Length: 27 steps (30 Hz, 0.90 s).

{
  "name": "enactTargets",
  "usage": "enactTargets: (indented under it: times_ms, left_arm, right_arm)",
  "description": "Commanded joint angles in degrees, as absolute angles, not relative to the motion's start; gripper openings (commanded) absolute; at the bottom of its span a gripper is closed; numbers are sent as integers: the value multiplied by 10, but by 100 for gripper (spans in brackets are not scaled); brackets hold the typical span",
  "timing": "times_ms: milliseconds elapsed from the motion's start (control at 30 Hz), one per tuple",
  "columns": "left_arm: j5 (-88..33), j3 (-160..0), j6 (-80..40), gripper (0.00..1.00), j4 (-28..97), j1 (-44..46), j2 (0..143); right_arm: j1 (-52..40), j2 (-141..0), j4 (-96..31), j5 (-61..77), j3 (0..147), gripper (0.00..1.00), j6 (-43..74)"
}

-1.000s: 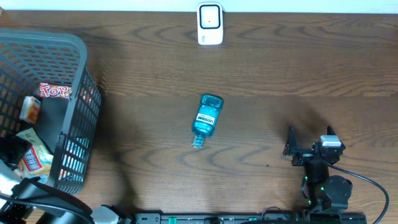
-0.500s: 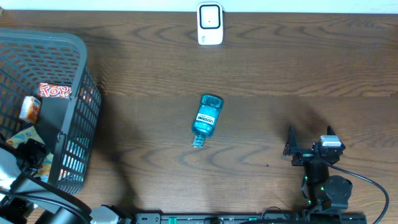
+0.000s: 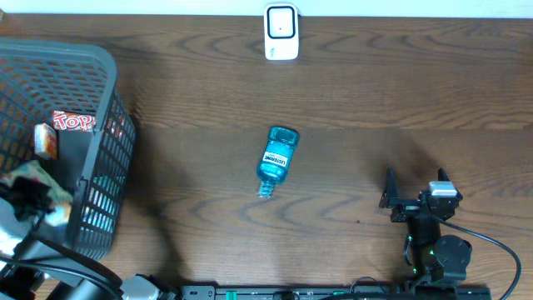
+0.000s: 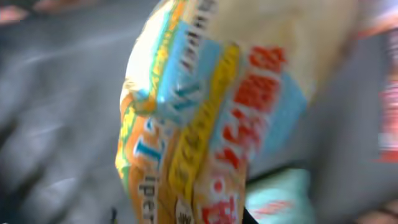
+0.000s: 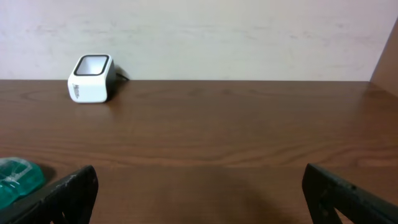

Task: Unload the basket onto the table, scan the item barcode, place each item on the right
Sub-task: 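Move the left gripper back into the basket and grasp a snack bag, then lift the white-yellow snack bag out and carry it beside the bottle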

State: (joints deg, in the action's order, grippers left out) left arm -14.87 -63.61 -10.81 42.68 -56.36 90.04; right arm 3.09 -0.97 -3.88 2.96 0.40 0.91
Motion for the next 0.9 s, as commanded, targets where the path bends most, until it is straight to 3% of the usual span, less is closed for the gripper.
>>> enactTargets:
  times_ms: [0, 167, 333, 633, 667, 700, 733, 767, 800, 867]
  left_arm:
    - [-317, -736, -137, 7, 414, -564, 850]
    - [-480, -807, -152, 7, 395, -560, 770]
    - [-502, -818, -206, 8, 326, -528, 660]
    - [-478, -817, -230, 7, 268, -277, 528]
    - [-436, -817, -230, 13, 279, -256, 528]
    - [-367, -817, -230, 52, 296, -244, 532]
    - [-294, -817, -221, 76, 313, -244, 539]
    - [-262, -817, -211, 83, 321, -244, 543]
    - [-185, -817, -190, 99, 335, -245, 554]
    - [-90, -817, -177, 98, 352, -245, 571]
  right_arm:
    - [33, -8, -41, 27, 3, 99, 17]
    - [33, -8, -41, 27, 3, 99, 17]
    - [33, -8, -41, 27, 3, 99, 17]
    - [33, -8, -41, 27, 3, 99, 17]
    - [33, -8, -41, 27, 3, 99, 17]
    - [33, -8, -41, 27, 3, 99, 17]
    - [33, -8, -41, 27, 3, 99, 17]
    - [33, -8, -41, 27, 3, 99, 17]
    - [33, -8, -41, 27, 3, 99, 17]
    - [33, -8, -41, 27, 3, 99, 17]
